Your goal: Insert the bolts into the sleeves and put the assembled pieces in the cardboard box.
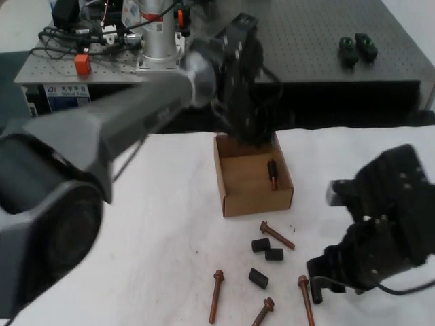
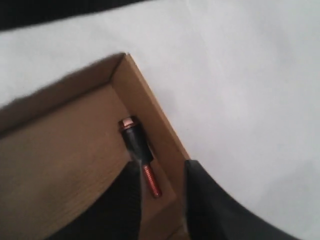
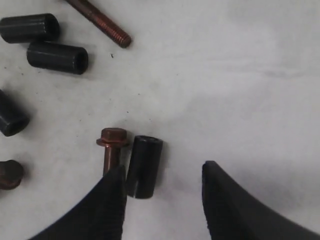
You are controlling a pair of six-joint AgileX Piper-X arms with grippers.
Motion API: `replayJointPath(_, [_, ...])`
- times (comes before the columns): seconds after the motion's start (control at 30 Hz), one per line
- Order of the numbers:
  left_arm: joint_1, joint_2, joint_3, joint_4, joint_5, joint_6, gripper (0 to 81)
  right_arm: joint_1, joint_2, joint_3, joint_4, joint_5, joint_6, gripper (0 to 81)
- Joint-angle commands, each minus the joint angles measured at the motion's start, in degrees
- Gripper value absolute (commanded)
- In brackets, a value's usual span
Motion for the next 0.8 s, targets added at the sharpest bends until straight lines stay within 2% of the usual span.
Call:
replayJointPath(0.0, [0.24, -3.61, -0.74, 1.85, -2.43, 2.84, 18.2, 2.35, 6.58, -3.89, 0.73, 0.72, -0.61, 34.7])
replayJointPath(0.13, [0.24, -7.57, 0.26, 3.20, -3.45, 4.11, 17.9, 3.16, 9.40, -4.39, 1.55, 2.82, -1.60, 34.7])
replayJointPath(0.27, [0.24, -12.11, 6.48, 2.30, -3.45, 4.63, 17.9, 3.16, 10.99, -4.39, 2.21, 4.83, -1.94, 34.3])
replayJointPath(0.43, [0.24, -19.96, 21.61, -3.00, -3.07, 6.16, 17.9, 3.16, 12.62, -4.39, 0.40, 4.94, -3.35, 22.5])
replayJointPath(0.53, [0.24, -24.68, 31.35, -6.01, -0.12, 10.07, 17.9, 3.16, 12.77, -4.39, -0.62, 4.94, -5.76, 17.2])
replayJointPath(0.67, [-0.13, -27.19, 39.09, -6.07, 1.92, 16.37, 17.9, 3.16, 12.77, -4.39, -1.54, 4.94, -6.97, 14.6])
replayJointPath(0.77, [-1.07, -27.06, 42.02, -4.77, 3.90, 18.31, 17.9, 3.16, 12.77, -4.39, -2.35, 5.52, -7.70, 8.0])
